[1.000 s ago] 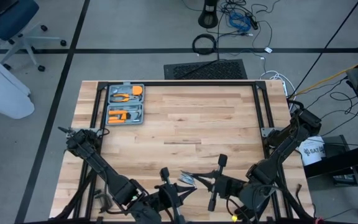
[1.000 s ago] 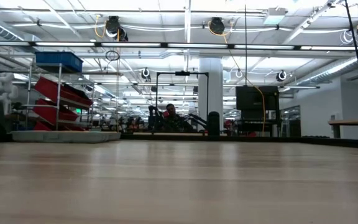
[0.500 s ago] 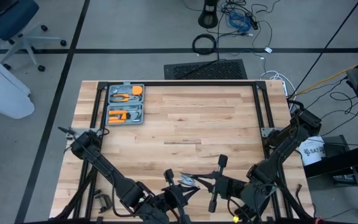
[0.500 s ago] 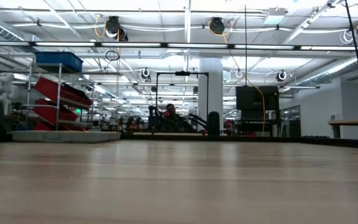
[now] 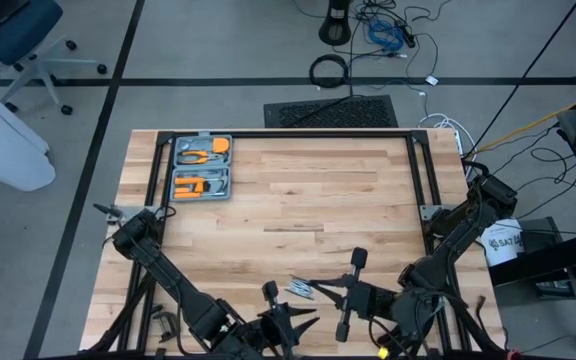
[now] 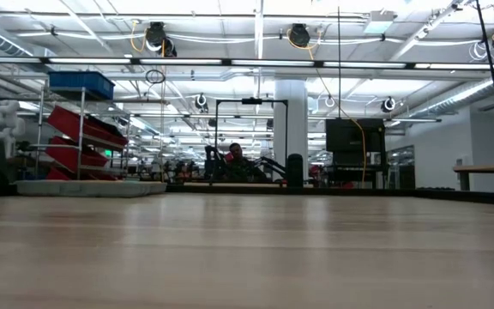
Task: Coil cords
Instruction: Coil the white wire on the spool
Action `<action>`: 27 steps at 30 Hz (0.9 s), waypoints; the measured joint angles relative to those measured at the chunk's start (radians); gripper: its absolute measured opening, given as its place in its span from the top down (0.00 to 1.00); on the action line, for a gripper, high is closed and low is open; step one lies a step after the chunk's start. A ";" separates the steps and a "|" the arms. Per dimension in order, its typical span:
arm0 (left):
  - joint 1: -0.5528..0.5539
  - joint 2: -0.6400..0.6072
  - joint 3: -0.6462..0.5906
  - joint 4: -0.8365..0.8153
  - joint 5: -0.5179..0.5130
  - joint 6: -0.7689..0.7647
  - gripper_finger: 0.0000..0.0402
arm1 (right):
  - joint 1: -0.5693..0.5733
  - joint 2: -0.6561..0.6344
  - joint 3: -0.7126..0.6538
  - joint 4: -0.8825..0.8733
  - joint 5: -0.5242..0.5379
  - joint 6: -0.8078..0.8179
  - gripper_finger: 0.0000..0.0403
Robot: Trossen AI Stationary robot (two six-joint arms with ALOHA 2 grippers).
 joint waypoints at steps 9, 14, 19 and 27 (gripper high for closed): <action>-0.016 -0.001 0.000 0.001 -0.010 0.000 0.79 | 0.014 -0.002 0.000 0.006 -0.005 -0.010 1.00; -0.033 -0.001 0.000 0.001 -0.010 0.001 0.79 | 0.015 -0.002 0.000 0.006 -0.003 -0.010 1.00; -0.045 -0.002 0.000 -0.008 -0.011 0.001 0.79 | 0.019 -0.003 0.000 0.053 -0.005 -0.038 1.00; -0.094 -0.003 0.000 -0.030 -0.014 0.000 0.79 | 0.047 -0.003 0.000 0.137 -0.008 -0.117 1.00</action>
